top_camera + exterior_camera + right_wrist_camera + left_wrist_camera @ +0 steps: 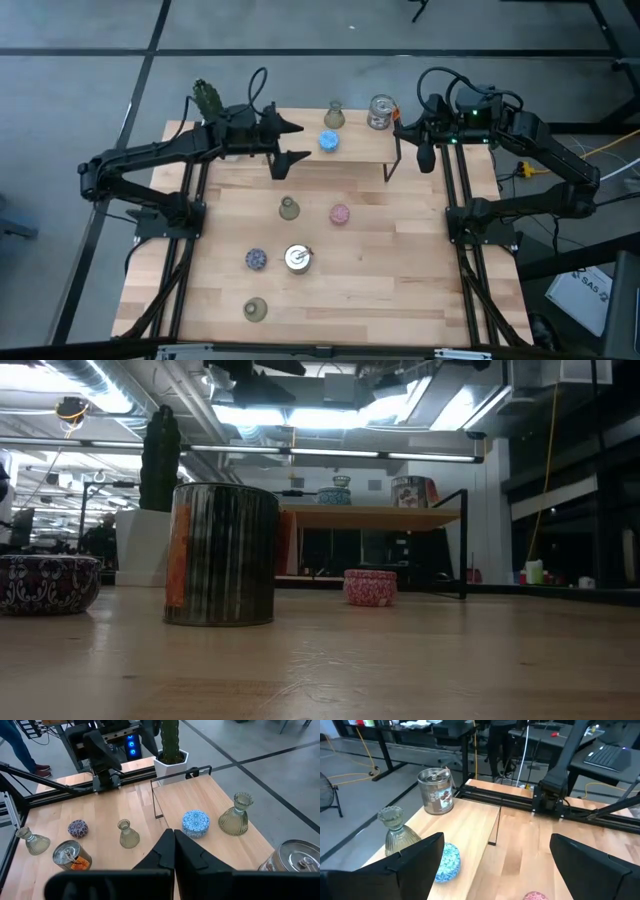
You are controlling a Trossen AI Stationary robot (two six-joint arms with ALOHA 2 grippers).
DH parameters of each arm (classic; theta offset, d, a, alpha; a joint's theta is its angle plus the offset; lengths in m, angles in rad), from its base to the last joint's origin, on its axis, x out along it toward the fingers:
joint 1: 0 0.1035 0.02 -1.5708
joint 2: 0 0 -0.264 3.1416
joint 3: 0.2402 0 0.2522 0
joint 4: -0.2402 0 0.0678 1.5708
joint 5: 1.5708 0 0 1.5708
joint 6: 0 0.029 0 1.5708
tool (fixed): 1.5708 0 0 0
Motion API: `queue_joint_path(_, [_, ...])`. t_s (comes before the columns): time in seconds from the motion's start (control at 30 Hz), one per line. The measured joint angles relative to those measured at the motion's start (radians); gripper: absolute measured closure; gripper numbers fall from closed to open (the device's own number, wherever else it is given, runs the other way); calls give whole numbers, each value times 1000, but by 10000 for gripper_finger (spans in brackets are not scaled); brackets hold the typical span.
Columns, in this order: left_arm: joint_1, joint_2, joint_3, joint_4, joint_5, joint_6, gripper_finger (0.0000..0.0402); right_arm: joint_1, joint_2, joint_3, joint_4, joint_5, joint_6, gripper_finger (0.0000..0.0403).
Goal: Pick & Place candle stick holders
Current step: Put the blue scented candle on the shelf
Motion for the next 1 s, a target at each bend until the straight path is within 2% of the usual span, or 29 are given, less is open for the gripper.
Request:
queue_joint_path(0.4, [74, 144, 50, -12, 38, 91, 16, 0, 0, 0, -8, 13, 7, 402])
queue_joint_path(1.0, [112, 285, 53, 3, 44, 132, 14, 0, 0, 0, -65, 15, 11, 402])
